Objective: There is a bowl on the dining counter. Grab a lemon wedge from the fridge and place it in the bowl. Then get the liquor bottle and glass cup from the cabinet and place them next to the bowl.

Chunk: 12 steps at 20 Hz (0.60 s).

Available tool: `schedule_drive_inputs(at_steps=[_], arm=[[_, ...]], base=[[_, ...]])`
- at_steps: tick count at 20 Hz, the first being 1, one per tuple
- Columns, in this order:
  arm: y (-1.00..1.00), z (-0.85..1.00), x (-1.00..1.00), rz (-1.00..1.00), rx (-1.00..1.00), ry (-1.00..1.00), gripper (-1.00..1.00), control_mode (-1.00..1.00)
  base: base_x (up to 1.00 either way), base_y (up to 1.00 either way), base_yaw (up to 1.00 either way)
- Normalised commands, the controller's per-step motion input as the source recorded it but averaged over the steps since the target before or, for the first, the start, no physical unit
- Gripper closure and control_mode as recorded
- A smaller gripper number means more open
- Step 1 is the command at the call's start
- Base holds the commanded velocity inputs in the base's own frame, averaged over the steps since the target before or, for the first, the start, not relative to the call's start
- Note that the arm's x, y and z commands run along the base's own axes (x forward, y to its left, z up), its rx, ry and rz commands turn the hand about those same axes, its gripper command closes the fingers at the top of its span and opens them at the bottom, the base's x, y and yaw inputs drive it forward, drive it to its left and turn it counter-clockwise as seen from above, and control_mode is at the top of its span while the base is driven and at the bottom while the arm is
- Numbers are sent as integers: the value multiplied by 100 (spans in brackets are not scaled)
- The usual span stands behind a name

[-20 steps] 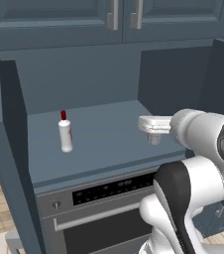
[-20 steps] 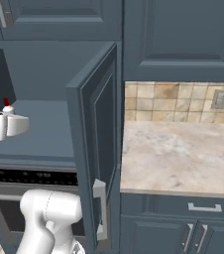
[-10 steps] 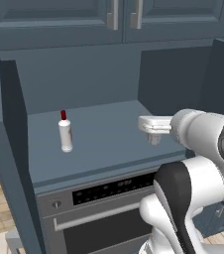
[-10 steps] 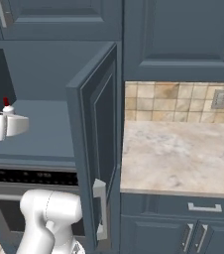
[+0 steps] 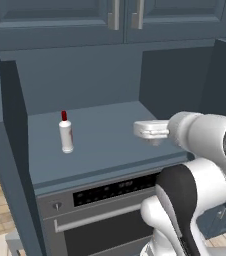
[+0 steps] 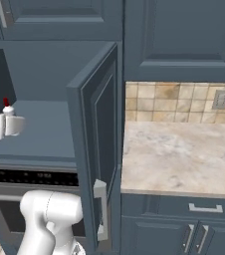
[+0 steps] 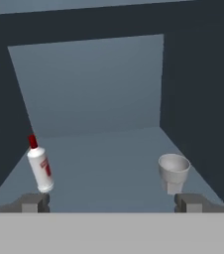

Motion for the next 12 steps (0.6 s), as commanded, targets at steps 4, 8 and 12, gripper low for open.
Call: schedule_drive_inputs(at_steps=[4, 8, 12], arm=[[52, -20, 11, 27, 0, 0, -100, -100], [51, -9, 16, 26, -1, 0, -100, -100], [54, -7, 13, 20, -3, 0, -100, -100]], base=[[0, 0, 0], [0, 0, 0], [0, 0, 0]])
